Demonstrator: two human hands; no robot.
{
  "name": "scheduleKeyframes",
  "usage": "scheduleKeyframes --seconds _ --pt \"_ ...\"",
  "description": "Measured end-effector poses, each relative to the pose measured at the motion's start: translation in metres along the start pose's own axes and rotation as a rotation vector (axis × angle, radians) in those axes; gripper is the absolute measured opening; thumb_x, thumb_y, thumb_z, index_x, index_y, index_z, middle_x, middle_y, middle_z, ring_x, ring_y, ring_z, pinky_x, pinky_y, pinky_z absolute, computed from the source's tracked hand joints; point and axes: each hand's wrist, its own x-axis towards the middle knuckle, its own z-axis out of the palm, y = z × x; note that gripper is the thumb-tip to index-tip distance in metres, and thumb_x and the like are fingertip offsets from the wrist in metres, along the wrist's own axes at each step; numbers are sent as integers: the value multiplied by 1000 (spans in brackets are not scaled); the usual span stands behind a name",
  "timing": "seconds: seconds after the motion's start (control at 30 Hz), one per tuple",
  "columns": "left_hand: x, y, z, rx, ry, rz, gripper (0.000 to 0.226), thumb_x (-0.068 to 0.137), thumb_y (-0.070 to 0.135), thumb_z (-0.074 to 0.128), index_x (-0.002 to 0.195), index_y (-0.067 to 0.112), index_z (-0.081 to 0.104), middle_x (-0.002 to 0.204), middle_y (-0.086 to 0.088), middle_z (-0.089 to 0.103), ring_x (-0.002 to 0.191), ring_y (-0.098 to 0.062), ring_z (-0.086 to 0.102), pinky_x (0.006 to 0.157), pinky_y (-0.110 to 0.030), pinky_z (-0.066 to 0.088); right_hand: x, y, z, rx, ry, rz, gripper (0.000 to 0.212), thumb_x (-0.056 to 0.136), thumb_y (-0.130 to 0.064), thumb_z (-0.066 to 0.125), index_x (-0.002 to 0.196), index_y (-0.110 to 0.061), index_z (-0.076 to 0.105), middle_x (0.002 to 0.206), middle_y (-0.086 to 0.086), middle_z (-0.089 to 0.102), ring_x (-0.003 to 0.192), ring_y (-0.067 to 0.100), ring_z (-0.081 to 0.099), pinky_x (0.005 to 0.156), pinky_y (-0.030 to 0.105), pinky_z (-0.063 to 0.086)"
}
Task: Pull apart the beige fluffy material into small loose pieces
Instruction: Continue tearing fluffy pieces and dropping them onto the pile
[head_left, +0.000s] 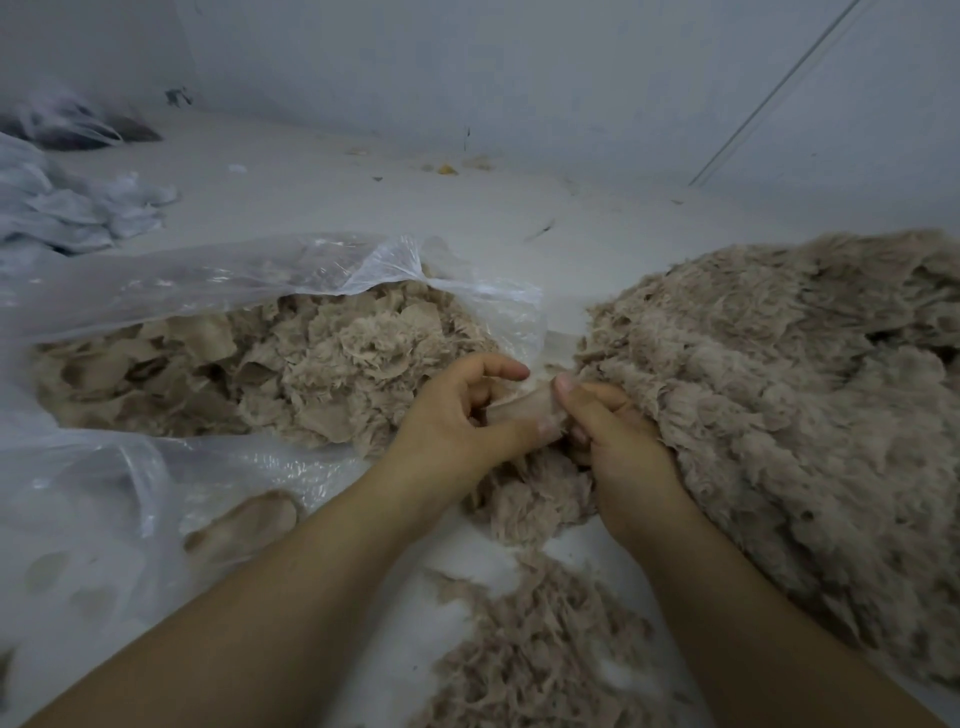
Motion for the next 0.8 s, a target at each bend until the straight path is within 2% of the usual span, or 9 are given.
scheduleKeyframes --seconds 0.13,0.23,0.27,0.37,0.4,0.47,0.57,0.7,0.8 --pt "-1 -4 5 27 187 64 8 84 3 72 86 8 66 67 -18 62 61 -21 56 60 -34 47 0 0 2 -109 -53 -68 34 90 -30 60 71 -3 69 58 3 66 57 10 63 57 19 51" --pt "0 -6 5 13 229 73 10 87 3 68 78 8 67 64 -19 62 58 -22 55 57 -37 47 -1 -1 4 -209 -111 -89 40 79 -37 70 75 4 69 77 35 63 69 28 57 68 35 46" --pt "1 -6 4 2 249 72 14 88 3 67 76 10 68 64 -20 63 58 -24 55 58 -40 48 -2 -1 4 -255 -111 -92 34 79 -31 73 71 1 67 74 36 59 71 29 52 66 39 42" --pt "4 -8 0 -32 313 47 13 91 6 65 78 8 67 70 -29 61 61 -28 52 58 -44 47 1 1 1 -327 -69 -59 27 85 -9 72 59 -14 67 68 20 55 67 27 47 60 36 38" --pt "5 -9 -2 -37 330 37 12 91 8 65 79 7 67 70 -29 61 59 -27 53 57 -39 47 1 1 1 -335 -66 -43 29 87 -6 69 60 -16 68 67 20 56 66 28 48 61 35 39" --pt "7 -11 -5 -35 356 20 15 91 9 65 77 9 66 59 -15 58 51 -16 49 49 -24 42 2 0 1 -340 -62 -18 30 89 -1 64 66 -17 73 70 21 66 65 29 56 64 36 46" --pt "10 -12 -5 -38 375 8 17 92 9 64 75 11 65 49 3 52 42 -5 41 43 -17 35 4 0 1 -315 -21 -6 35 90 4 57 66 -15 73 75 14 71 69 25 65 66 31 54" --pt "9 -12 -2 -17 355 21 20 92 10 65 73 15 66 55 -12 52 50 -18 44 47 -24 38 1 0 2 -274 -75 -22 39 92 -9 57 54 -17 64 51 -3 54 47 8 48 49 21 42" --pt "7 -12 2 23 332 62 18 91 11 65 74 17 66 68 -29 59 53 -36 50 52 -42 47 2 1 1 -317 -71 -19 28 91 -6 63 63 -4 63 56 11 51 51 20 42 49 26 36"
